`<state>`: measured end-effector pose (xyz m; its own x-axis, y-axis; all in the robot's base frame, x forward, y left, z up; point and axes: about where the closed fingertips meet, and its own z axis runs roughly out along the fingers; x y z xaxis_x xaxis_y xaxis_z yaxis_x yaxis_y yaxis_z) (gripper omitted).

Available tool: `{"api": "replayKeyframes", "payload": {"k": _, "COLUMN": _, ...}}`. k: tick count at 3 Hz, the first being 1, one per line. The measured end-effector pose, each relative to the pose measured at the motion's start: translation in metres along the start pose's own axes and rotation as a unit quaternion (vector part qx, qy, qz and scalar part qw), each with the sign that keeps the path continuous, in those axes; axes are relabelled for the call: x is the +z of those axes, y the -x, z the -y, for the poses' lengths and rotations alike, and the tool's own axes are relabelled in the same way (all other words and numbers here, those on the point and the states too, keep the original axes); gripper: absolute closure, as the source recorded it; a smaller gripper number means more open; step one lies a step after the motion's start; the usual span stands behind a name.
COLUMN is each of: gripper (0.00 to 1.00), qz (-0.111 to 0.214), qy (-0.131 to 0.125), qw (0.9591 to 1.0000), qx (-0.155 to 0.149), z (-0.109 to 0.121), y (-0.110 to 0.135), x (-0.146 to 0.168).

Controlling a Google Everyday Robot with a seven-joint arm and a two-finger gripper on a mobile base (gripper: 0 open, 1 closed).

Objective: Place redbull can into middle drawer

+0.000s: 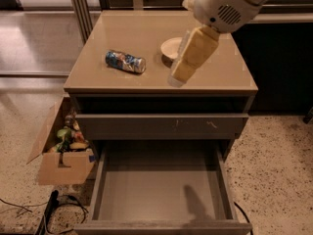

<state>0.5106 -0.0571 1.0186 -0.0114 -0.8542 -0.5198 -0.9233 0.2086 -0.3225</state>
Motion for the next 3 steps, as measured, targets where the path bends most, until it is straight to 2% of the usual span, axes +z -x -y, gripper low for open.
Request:
{"api": "replayKeyframes", "payload": {"k": 1, "gripper": 0.00, "qz": -0.012, "qy": -0.018, "qw": 0.9992, "qx": 0.032, "z": 0.0133, "y": 0.0153, "x": 0.0341}}
{"api": "replayKeyframes", "payload": {"k": 3, "gripper": 0.00, "qz": -0.018, "qy": -0.028, "qw": 0.9985, "qx": 0.043, "z": 0.0181, "y": 0.0165, "x": 0.0387}}
